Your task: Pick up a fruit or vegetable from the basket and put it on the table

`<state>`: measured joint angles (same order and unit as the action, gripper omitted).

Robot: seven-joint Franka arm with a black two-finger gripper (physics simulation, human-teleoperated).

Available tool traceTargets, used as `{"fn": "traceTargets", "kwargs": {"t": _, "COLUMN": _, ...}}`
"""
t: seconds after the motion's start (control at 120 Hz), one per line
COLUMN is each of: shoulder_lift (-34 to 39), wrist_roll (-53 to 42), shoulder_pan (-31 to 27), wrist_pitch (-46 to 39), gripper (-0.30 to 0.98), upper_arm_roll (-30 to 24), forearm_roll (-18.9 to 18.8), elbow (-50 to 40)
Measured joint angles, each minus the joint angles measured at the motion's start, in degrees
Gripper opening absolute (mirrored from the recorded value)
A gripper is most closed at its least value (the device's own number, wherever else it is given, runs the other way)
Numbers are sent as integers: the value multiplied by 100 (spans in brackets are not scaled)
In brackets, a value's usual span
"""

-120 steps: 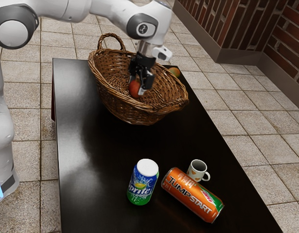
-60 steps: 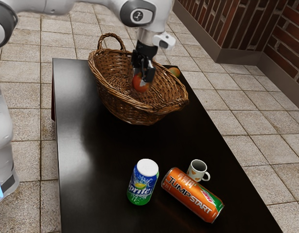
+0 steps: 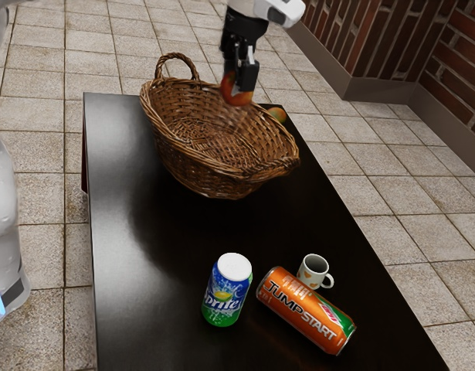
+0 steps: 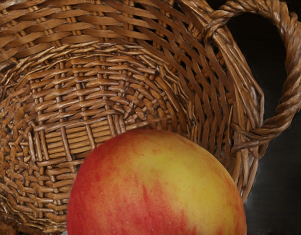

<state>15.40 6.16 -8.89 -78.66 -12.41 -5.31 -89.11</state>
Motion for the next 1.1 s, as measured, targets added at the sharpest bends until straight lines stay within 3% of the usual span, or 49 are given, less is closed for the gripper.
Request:
{"fn": "traceTargets", "kwargs": {"t": 0.117, "shoulder_lift": -401, "wrist_roll": 254, "shoulder_pan": 53, "wrist_pitch": 664, "gripper": 14, "upper_arm_roll": -517, "forearm_roll": -246, "elbow": 692}}
{"fn": "traceTargets", "kwargs": {"t": 0.258, "shoulder_lift": -598, "wrist_roll": 665, "shoulder_pan": 138, "wrist_pitch": 1105, "gripper": 14, "upper_arm_roll": -1654, "forearm_roll": -495, "elbow": 807}}
{"fn": "traceTargets", "kwargs": {"t": 0.383, "shoulder_lift": -692, "wrist_roll": 1028, "shoulder_pan": 145, "wrist_pitch": 1223, "gripper": 14, "upper_arm_roll": -1949, "forearm_roll": -531, "elbow": 627}}
{"fn": "traceTargets", "kwargs": {"t": 0.65, "shoulder_lift": -649, "wrist_roll": 1668, "shoulder_pan": 458, "wrist_pitch": 1020, "gripper": 14, "upper_arm_roll": -1980, "forearm_roll": -190, "elbow": -317}}
{"fn": "traceTargets", "kwargs": {"t": 0.783, "shoulder_lift": -654, "wrist_roll": 1879, "shoulder_pan": 420, "wrist_pitch": 988, "gripper": 47, "upper_arm_roll": -1951, "forearm_roll": -93, "elbow": -363}}
{"fn": "traceTargets", "kwargs": {"t": 0.967, "shoulder_lift": -673, "wrist_roll": 2043, "shoulder_pan": 399, "wrist_pitch": 880, "gripper": 63, "upper_arm_roll": -1887, "forearm_roll": -155, "elbow": -306}}
{"fn": "traceTargets", "kwargs": {"t": 1.0, "shoulder_lift": -679, "wrist_roll": 1979, "shoulder_pan": 395, "wrist_pitch": 781, "gripper": 64, "upper_arm_roll": -1749, "forearm_roll": -316, "elbow": -238}}
{"fn": "traceTargets", "kwargs": {"t": 1.042, "shoulder_lift": -728, "wrist_roll": 1801, "shoulder_pan": 446, "wrist_pitch": 502, "gripper": 65, "upper_arm_roll": -1123, "forearm_roll": -435, "elbow": -198}}
{"fn": "traceTargets", "kwargs": {"t": 1.1, "shoulder_lift": -906, "wrist_roll": 1493, "shoulder_pan": -39, "wrist_pitch": 0, "gripper": 66, "upper_arm_roll": -460, "forearm_roll": -369, "elbow": -225}}
